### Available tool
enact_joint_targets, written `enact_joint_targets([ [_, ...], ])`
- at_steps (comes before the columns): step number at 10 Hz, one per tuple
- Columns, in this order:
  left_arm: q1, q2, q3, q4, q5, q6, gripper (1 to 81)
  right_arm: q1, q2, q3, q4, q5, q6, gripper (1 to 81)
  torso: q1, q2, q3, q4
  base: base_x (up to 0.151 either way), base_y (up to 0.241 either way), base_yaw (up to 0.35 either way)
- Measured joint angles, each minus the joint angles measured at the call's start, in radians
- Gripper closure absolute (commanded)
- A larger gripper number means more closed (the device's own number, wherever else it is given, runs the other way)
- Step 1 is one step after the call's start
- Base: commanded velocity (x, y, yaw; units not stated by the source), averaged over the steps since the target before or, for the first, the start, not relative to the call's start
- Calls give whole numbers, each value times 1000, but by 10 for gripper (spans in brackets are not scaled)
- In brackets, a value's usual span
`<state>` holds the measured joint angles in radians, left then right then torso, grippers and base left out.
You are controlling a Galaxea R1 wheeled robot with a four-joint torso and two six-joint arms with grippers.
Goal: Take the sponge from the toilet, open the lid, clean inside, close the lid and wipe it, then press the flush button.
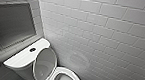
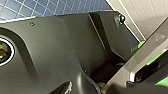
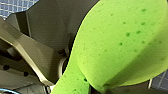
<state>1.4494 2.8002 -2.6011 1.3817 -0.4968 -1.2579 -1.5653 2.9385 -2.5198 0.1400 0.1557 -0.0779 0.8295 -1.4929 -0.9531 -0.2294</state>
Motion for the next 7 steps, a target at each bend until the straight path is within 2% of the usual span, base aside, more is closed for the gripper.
enact_joint_targets([
  [3, 16, 43, -50, 21, 4, -1, 10, -3, 0, 0, 0, 0, 0, 811, -73, 112, 79, 0, 0, 0, 0],
  [4, 17, 48, -50, 24, 5, 0, 10, -8, -1, 0, 0, -1, 0, 811, -92, 140, 99, 6, 0, 0, 0],
  [7, 27, 49, -53, 27, 7, -1, 10, -13, -1, 0, -1, -7, 0, 811, -157, 240, 180, 62, 0, 0, 0],
])
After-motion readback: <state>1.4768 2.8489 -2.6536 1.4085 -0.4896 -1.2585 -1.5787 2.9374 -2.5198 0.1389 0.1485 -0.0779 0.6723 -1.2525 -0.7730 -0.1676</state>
